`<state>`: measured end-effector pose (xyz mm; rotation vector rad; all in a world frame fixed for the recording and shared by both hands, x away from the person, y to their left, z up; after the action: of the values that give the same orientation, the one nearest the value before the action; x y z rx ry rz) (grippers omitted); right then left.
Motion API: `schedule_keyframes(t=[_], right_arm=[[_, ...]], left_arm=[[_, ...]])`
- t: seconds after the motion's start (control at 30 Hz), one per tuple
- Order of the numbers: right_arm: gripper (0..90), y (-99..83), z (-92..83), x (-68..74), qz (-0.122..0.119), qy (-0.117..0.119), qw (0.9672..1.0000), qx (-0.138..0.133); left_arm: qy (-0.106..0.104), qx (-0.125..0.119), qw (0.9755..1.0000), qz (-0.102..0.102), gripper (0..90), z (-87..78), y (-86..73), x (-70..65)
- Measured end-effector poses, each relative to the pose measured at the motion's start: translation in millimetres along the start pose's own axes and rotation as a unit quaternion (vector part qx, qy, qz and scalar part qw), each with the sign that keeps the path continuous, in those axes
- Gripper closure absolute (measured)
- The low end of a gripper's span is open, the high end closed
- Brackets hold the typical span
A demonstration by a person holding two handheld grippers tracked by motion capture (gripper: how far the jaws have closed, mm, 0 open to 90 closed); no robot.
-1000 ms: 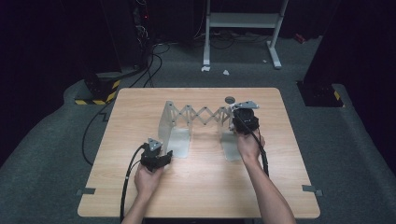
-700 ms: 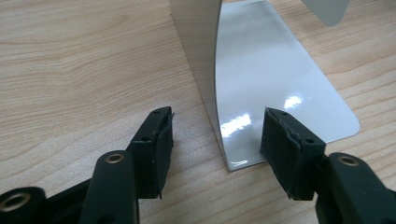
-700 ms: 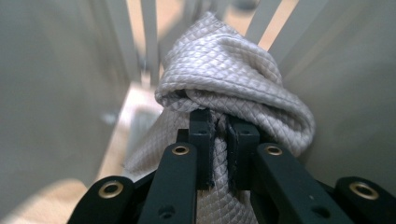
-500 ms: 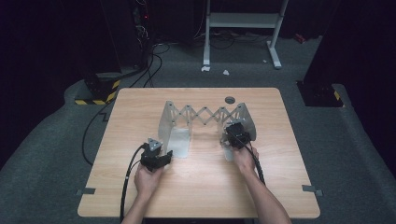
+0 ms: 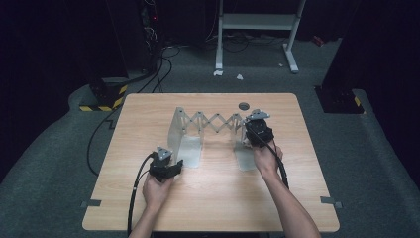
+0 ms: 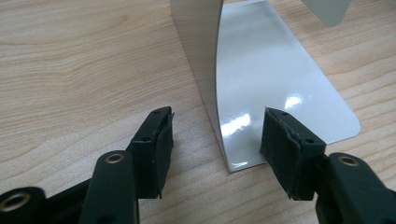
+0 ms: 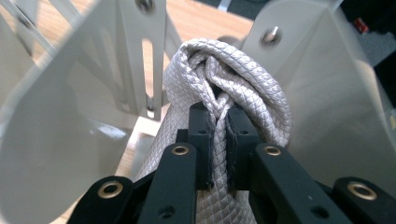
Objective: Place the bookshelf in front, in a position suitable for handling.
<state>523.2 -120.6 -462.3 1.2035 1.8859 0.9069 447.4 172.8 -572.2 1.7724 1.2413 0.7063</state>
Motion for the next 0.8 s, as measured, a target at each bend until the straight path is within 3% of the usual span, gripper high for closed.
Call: schedule_keyframes(t=[0.17, 0.37, 0.63, 0.8], right_arm=[[83.4, 20.0, -14.0, -4.9, -0.025, 0.006, 0.9995, -0.015], [83.4, 27.6, -19.0, -10.2, -0.064, 0.001, 0.9980, -0.001], [83.3, -9.9, -26.6, -4.8, -0.110, -0.001, 0.9936, 0.028], [83.3, -36.5, -33.7, -5.4, -0.119, 0.003, 0.9922, 0.039]], left_arm=[[0.000, 0.000, 1.0000, 0.001, 43.7, 0.0, 0.0, 0.0], [0.001, 0.000, 1.0000, 0.001, 43.7, 0.1, 0.0, -0.1], [0.001, 0.000, 1.0000, 0.001, 43.7, 0.1, 0.0, -0.1], [0.001, 0.000, 1.0000, 0.001, 43.7, 0.1, 0.1, -0.2]])
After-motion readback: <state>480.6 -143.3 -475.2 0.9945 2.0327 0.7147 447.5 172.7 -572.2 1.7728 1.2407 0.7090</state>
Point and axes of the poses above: each handheld gripper's, and its own axes: z roughly forward along the jaws, y roughly out of its top, x roughly to its left, the point moved 7 cm from there along z, roughly forward along the jaws, and after that the axes turned 11 degrees about -x, right-handed, at the moved point
